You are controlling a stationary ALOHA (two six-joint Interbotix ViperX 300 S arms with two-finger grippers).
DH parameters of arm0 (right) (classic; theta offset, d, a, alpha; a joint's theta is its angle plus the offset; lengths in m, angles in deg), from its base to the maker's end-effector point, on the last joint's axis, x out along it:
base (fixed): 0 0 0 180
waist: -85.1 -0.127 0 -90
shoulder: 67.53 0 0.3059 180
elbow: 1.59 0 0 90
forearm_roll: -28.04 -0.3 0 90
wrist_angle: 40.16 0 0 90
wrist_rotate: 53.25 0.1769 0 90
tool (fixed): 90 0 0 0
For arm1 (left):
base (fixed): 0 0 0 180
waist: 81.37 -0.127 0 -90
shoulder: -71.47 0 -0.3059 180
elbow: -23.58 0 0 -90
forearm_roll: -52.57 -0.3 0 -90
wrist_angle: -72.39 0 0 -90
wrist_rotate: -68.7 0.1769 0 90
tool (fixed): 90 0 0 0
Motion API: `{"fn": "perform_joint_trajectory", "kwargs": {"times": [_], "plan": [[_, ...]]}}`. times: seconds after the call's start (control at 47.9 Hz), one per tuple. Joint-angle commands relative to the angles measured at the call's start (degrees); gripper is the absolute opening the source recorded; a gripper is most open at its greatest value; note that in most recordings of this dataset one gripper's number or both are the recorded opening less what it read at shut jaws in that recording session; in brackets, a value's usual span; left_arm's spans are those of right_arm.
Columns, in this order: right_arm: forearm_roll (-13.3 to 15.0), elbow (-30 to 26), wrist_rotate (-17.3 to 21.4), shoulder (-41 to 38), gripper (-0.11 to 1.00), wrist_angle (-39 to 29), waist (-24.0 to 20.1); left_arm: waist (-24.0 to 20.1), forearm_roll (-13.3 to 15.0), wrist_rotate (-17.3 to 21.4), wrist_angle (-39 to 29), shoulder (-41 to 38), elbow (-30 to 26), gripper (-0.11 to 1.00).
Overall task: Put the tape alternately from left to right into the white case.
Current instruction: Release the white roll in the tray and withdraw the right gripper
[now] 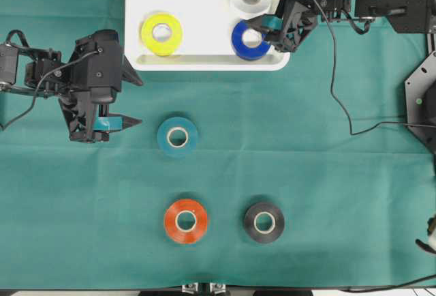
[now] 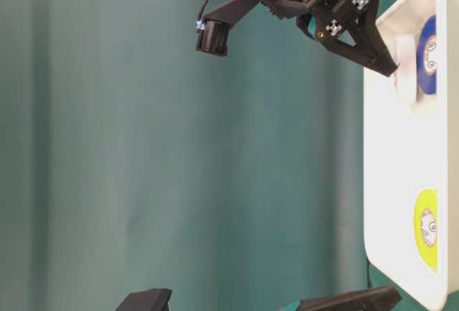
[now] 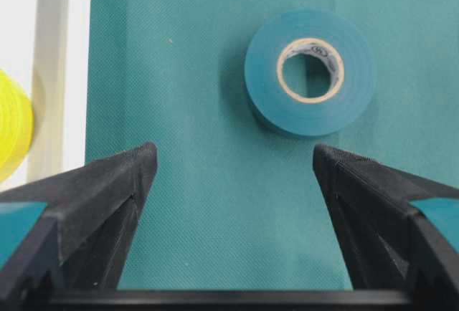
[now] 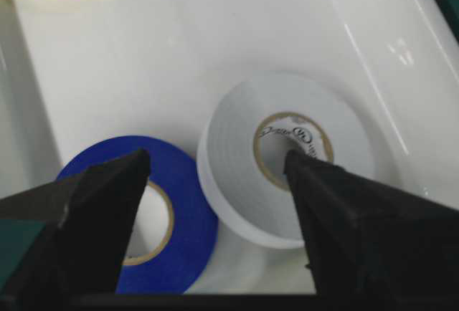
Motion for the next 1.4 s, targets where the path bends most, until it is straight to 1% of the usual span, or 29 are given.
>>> {"fn": "perform_joint_trajectory", "kwargs": {"times": [0.0, 0.271, 0.48, 0.647, 0.814, 1.044, 1.211, 1.378], "plan": [[0.09, -0.7, 0.09, 0.88, 0.8, 0.44, 0.0, 0.09, 0.09, 0.0, 0.44, 0.44, -0.88, 0.69], [0.0, 0.62, 0.35, 2.99, 0.8, 0.35, -1.05, 0.09, 0.09, 0.0, 0.44, 0.44, -0.97, 0.69], [0.0, 2.64, 0.62, 6.59, 0.8, 0.53, -3.52, 0.09, 0.09, 0.0, 0.35, 0.44, -1.05, 0.69], [-0.18, 4.04, 0.62, 9.05, 0.8, 0.62, -6.68, 0.09, 0.09, -0.09, 0.44, 0.44, -1.14, 0.69], [-0.18, 5.01, 0.62, 10.55, 0.79, 0.79, -10.81, 0.09, 0.09, -0.18, 0.44, 0.44, -1.05, 0.69], [-0.18, 5.27, 0.62, 10.9, 0.8, 1.23, -16.08, 0.09, 0.09, -0.26, 0.44, 0.44, -1.05, 0.69], [-0.26, 5.27, 0.7, 10.9, 0.8, 1.14, -19.07, 0.09, 0.18, -0.26, 0.44, 0.44, -0.88, 0.69], [-0.35, 5.27, 0.97, 10.9, 0.8, 1.23, -22.06, 0.09, 0.18, -1.23, 0.44, 0.44, -0.7, 0.69]]}}
